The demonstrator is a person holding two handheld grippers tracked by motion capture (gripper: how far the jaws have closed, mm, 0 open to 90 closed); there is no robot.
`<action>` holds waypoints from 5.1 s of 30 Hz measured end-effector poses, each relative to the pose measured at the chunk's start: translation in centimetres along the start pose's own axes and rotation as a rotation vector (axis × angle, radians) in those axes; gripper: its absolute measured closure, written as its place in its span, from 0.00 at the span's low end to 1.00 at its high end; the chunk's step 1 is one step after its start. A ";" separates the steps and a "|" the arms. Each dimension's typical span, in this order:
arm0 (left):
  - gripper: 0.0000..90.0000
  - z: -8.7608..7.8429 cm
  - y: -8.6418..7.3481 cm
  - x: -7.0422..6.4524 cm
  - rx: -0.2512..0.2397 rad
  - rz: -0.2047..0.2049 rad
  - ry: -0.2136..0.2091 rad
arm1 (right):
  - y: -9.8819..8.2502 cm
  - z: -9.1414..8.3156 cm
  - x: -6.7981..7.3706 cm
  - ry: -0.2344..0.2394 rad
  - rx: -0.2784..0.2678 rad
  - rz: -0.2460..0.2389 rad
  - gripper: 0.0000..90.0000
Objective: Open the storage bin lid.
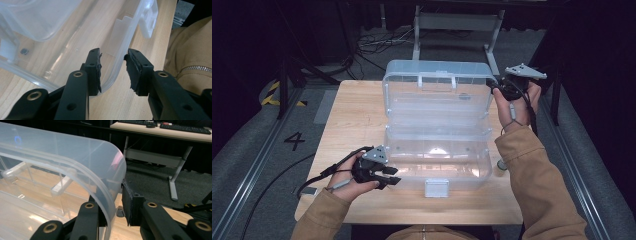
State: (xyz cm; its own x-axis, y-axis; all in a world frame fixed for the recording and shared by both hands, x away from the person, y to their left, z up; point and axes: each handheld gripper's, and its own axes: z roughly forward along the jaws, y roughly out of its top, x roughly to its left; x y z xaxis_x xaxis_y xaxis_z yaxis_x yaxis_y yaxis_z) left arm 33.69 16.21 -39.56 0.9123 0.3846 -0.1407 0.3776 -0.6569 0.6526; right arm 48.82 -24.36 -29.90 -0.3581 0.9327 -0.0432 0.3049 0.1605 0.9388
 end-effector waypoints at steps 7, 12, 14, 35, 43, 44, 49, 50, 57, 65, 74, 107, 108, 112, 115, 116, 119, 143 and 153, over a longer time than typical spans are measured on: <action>0.72 0.0 -0.1 0.0 -0.010 -0.003 0.004 | 0.3 1.2 -0.5 0.007 0.016 0.020 0.85; 0.73 -0.1 -0.1 0.1 -0.014 -0.008 -0.001 | 0.3 2.0 -1.0 0.024 0.018 0.036 0.85; 0.73 -0.1 -0.2 0.1 -0.015 -0.010 -0.002 | 0.4 2.2 -1.2 0.025 0.023 0.039 0.86; 0.72 0.3 -0.2 0.3 -0.020 -0.017 -0.026 | 0.1 4.7 -1.7 -0.002 0.037 0.073 0.88; 0.70 0.7 -0.2 0.3 -0.009 -0.016 -0.019 | -0.2 5.5 -2.2 0.015 0.037 0.098 0.88; 0.70 0.7 -0.2 0.3 -0.009 -0.016 -0.019 | -0.2 5.5 -2.2 0.015 0.037 0.098 0.88; 0.70 1.1 -0.2 0.0 -0.005 -0.003 -0.004 | -0.3 6.2 -2.6 0.029 0.050 0.112 0.88; 0.70 1.1 -0.2 0.0 -0.005 -0.003 -0.002 | -0.2 6.3 -2.6 0.031 0.055 0.110 0.88; 0.71 1.1 -0.3 -0.1 -0.012 -0.002 0.004 | -0.4 7.4 -3.0 0.040 0.082 0.136 0.88; 0.72 1.2 -0.3 -0.1 -0.015 -0.003 -0.005 | -0.7 8.7 -3.6 0.060 0.111 0.171 0.87; 0.72 2.0 -0.1 0.0 -0.004 -0.006 -0.024 | -1.6 10.1 -4.4 0.089 0.122 0.195 0.86; 0.73 2.1 0.0 0.1 0.003 0.006 -0.025 | -4.6 13.7 -5.6 0.136 0.191 0.265 0.87; 0.73 2.1 0.0 0.2 0.007 0.006 -0.026 | -4.6 13.8 -5.7 0.139 0.194 0.268 0.88; 0.73 2.1 0.0 0.2 0.006 0.009 -0.026 | -5.1 14.0 -6.0 0.153 0.214 0.310 0.92; 0.73 2.1 0.0 0.2 0.006 0.008 -0.026 | -5.5 14.3 -6.1 0.157 0.222 0.325 0.92; 0.73 2.1 0.0 0.2 0.005 0.009 -0.025 | -5.5 14.3 -6.1 0.155 0.220 0.320 0.92; 0.73 2.1 0.0 0.2 0.004 0.009 -0.026 | -5.5 14.4 -6.0 0.151 0.225 0.315 0.92; 0.69 1.9 0.1 0.3 0.013 0.003 -0.052 | -5.5 13.9 -5.6 0.140 0.213 0.283 0.83; 0.64 -0.1 0.4 1.1 -0.063 -0.010 -0.048 | -4.5 11.4 -5.8 0.151 0.149 0.247 0.72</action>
State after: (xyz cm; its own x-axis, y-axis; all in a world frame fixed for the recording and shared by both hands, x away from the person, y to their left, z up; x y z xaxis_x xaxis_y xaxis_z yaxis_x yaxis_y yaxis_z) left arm 34.86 16.46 -39.34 0.9157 0.3584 -0.1816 0.3772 -0.6109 0.6961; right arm 59.59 -26.78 -37.79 -0.3805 0.8928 0.2412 0.5210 -0.0085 0.8535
